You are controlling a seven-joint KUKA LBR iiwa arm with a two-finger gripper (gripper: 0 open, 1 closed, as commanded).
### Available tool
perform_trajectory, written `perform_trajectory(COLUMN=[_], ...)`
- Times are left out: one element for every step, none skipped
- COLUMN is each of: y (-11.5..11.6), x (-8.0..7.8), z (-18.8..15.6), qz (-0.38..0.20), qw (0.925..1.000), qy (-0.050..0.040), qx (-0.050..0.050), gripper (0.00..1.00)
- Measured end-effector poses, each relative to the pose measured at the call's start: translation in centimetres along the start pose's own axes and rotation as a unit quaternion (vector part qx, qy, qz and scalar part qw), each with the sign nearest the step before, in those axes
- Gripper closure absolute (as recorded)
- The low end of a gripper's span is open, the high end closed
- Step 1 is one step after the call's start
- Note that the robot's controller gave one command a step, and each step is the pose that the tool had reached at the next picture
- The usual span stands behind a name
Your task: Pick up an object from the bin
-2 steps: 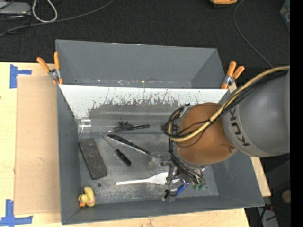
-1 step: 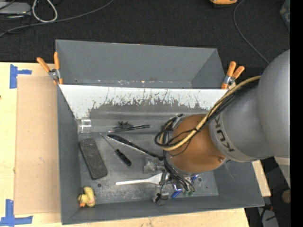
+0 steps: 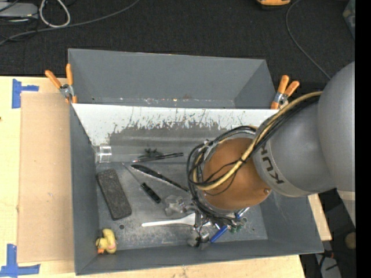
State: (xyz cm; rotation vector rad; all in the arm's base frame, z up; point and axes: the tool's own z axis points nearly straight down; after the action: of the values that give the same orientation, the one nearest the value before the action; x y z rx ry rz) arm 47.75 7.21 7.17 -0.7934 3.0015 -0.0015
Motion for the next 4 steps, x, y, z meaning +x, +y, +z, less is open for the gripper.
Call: perform_trajectory(y=[3.2, 3.2, 3.3, 3.4], x=[-1.4, -1.4, -1.3, -1.3], z=[0.2, 0.2, -0.6, -3.5], qz=[-0.01, -0.01, -0.009, -0.009], qw=[1.0, 1.0, 1.0, 0.9999], qy=[0.0005, 0.0005, 0.0018, 0.0051], qx=[0.0, 0.0, 0.0, -0.002], gripper=[1.0, 1.0, 1.0, 1.0])
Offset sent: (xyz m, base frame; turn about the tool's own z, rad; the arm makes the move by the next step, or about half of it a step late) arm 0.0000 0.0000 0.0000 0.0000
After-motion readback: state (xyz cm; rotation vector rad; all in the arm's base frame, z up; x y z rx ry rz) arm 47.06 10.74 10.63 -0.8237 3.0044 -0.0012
